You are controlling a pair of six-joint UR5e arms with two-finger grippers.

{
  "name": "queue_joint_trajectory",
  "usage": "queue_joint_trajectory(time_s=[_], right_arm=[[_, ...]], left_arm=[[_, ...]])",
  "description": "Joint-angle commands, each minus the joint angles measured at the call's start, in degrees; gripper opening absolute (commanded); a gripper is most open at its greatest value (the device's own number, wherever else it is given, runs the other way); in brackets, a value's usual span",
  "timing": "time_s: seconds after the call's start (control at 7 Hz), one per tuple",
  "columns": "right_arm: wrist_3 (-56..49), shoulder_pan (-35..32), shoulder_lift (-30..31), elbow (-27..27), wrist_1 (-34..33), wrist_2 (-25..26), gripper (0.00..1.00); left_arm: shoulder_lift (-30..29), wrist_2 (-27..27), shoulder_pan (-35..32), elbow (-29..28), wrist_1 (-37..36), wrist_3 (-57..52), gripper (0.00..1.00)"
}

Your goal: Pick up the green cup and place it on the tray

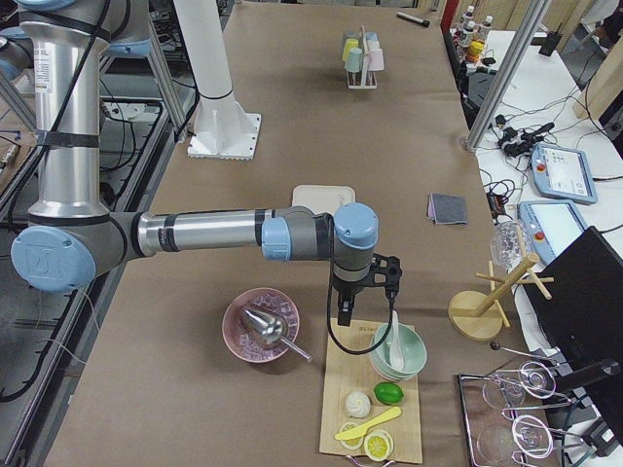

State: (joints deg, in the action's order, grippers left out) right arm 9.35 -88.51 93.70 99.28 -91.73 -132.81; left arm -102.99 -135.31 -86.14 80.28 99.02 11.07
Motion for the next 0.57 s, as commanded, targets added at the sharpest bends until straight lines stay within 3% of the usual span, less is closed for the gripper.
queue_joint_trajectory(time_s=[0.0,0.43], right_arm=[[-0.2,0.0,-0.8,-0.1,-0.4,-0.6,1.00],[0.8,0.6,-0.9,0.3,0.0,0.0,0.99]], left_arm=[[-0.1,0.0,-0.1,-0.2,0.0,0.0,0.98],[-0.2,0.0,0.8,-0.2,0.0,0.1,0.98]])
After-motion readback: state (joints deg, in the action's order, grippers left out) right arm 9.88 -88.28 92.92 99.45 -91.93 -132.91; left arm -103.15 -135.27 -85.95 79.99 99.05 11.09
